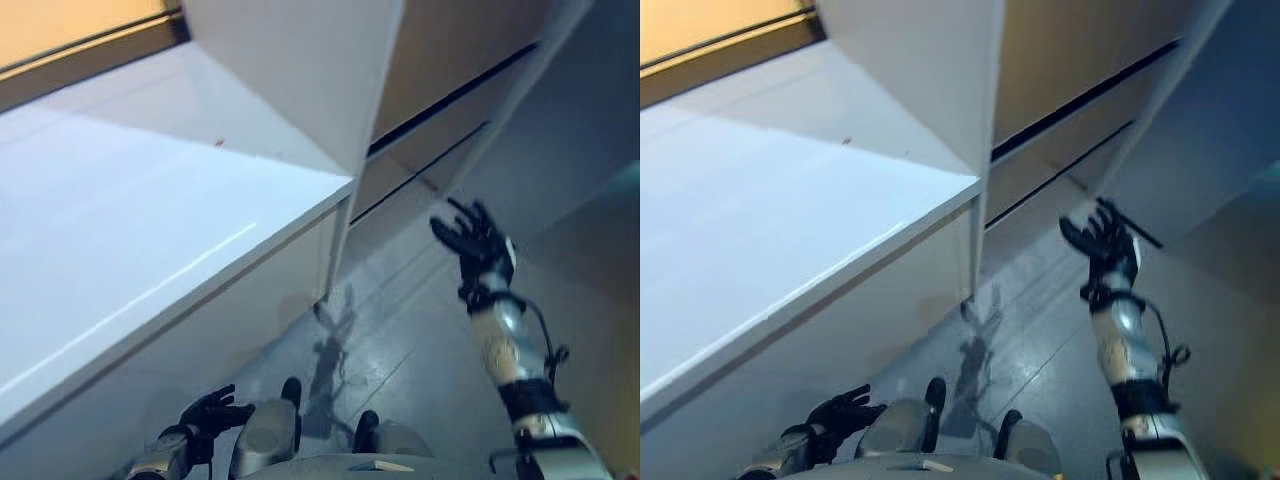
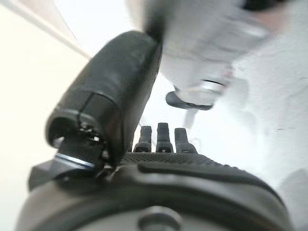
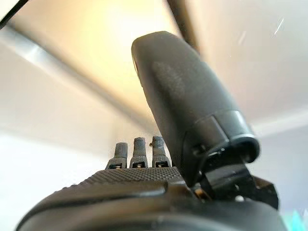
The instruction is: Put drinks into fridge and close the fridge
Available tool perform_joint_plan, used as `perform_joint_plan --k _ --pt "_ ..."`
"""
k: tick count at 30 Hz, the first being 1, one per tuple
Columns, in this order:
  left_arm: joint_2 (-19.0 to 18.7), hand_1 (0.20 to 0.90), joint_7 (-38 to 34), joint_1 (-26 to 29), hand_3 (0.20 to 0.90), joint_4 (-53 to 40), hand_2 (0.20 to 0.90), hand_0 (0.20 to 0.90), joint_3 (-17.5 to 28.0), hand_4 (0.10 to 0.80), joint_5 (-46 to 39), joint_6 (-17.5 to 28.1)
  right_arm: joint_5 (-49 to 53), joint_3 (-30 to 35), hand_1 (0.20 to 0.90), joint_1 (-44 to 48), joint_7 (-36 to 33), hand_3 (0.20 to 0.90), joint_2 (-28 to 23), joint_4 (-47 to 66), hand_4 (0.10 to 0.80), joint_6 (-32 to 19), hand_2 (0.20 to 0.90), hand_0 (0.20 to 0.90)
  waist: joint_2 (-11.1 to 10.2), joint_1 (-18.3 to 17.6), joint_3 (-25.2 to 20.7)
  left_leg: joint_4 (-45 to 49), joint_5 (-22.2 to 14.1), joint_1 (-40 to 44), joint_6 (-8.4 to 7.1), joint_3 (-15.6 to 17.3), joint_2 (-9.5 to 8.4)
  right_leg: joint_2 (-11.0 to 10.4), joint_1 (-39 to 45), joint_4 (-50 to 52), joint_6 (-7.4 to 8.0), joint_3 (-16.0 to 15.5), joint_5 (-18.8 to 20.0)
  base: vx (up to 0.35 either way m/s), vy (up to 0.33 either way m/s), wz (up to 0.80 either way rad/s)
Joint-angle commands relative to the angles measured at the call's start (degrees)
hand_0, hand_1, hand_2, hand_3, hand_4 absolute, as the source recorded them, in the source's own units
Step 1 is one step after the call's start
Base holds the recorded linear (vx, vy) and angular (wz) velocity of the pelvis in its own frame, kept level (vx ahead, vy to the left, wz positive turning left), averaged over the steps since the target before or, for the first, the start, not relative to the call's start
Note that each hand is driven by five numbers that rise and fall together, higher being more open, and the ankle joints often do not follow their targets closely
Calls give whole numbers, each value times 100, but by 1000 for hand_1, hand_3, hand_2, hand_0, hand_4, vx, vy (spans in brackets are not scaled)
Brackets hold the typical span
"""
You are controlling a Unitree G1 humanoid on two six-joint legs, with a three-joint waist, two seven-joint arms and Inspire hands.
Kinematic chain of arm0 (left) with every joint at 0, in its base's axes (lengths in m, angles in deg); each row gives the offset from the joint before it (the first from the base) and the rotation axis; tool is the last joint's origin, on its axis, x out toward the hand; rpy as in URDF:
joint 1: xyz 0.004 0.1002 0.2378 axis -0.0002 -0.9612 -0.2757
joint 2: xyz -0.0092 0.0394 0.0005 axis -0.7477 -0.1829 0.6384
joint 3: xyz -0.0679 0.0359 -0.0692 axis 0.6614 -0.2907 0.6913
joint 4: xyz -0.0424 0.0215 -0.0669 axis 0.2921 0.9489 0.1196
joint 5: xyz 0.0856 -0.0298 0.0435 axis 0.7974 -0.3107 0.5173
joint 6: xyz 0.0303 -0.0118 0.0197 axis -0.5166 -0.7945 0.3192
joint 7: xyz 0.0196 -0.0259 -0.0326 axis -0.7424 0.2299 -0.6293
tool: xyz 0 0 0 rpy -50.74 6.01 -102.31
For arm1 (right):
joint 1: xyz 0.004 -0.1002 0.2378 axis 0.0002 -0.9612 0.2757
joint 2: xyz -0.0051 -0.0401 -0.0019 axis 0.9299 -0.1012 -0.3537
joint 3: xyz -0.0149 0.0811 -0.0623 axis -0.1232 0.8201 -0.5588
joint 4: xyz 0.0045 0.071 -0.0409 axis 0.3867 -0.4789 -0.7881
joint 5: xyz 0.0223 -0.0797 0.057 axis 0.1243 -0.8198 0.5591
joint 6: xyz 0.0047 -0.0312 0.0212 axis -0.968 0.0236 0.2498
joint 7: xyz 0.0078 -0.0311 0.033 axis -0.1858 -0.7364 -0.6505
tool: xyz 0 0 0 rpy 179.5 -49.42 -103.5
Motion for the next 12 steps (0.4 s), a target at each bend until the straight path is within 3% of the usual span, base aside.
perform_joint_plan --k 1,6,12 --pt "301 900 301 56 900 -5 900 900 12 800 -102 264 -276 24 900 -134 516 900 -228 -376 800 154 900 900 270 -240 -344 -376 -546 510 201 377 -143 478 -56 -240 -123 70 145 -82 -80 -37" --pt "297 900 416 132 900 256 900 900 136 800 -65 254 -619 260 900 -383 1073 900 -34 -2127 800 403 900 900 287 -285 -471 -722 -389 652 125 437 -89 570 79 -567 -92 56 284 -49 -46 -18" --pt "354 900 312 103 900 739 900 900 278 800 99 300 -528 710 900 -501 883 900 45 -3378 800 621 900 900 372 -350 -563 -924 -310 745 73 504 -54 639 158 -787 -90 42 348 -52 -6 -5"
